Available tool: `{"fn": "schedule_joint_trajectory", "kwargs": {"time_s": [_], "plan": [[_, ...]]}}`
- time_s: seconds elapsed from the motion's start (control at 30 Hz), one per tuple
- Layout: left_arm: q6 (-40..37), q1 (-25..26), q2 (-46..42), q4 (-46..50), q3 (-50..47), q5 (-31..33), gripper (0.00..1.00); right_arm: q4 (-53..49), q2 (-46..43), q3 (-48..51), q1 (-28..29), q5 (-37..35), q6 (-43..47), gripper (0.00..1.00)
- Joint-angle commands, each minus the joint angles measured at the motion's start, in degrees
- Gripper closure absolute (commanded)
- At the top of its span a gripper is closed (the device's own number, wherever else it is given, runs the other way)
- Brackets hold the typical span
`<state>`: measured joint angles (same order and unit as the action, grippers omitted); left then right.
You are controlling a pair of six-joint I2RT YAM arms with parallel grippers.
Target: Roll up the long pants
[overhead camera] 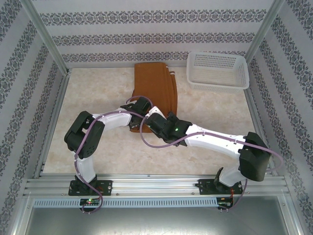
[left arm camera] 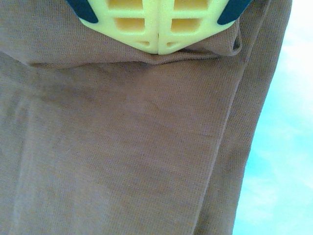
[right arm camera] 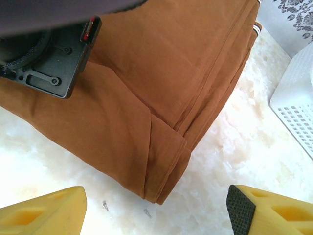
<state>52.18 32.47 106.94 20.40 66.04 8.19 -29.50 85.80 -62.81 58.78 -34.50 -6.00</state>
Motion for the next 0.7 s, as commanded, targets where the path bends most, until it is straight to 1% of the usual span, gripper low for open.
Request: {"fn": "schedule_joint_trajectory", "kwargs": {"time_s": [0.0, 0.07, 0.13, 0.23, 0.37, 0.43, 0.5, 0.6, 0.67], "plan": [[0.6, -5.4, 1.3, 3.5, 2.2, -2.9, 1.0, -20.9, 2.9, 3.3, 2.0, -0.4, 2.8, 0.23], [0.5, -6.5, 1.3, 3.5, 2.3, -3.8, 1.0, -23.2, 4.6, 2.2, 2.9, -2.8, 2.2, 0.24], [-0.1, -8.2, 1.5, 3.8, 2.8, -5.6, 1.0, -27.5, 6.6, 0.3, 3.3, -4.5, -0.3, 0.23], [-1.4, -10.3, 1.5, 4.2, 3.6, -6.3, 1.0, -27.5, 6.8, 0.3, 1.9, -5.0, -0.6, 0.23], [-2.6, -12.1, 1.8, 5.0, 4.6, -7.6, 1.0, -26.6, 5.9, 0.0, -3.1, -4.8, -0.4, 0.22], [-2.9, -12.7, 1.8, 5.0, 4.5, -7.7, 1.0, -25.4, 4.4, -0.2, -5.9, -2.3, 0.3, 0.23], [-3.1, -13.3, 2.0, 5.0, 4.5, -8.0, 1.0, -24.3, 2.9, -0.6, -7.4, -0.1, 1.5, 0.23], [-3.2, -13.7, 2.5, 4.7, 4.8, -8.7, 1.0, -23.3, 3.4, -1.6, -6.3, 1.9, 3.6, 0.23], [-3.0, -13.8, 3.0, 4.6, 5.2, -9.0, 1.0, -23.8, 5.7, -3.7, -4.6, 1.2, 4.3, 0.23]]}}
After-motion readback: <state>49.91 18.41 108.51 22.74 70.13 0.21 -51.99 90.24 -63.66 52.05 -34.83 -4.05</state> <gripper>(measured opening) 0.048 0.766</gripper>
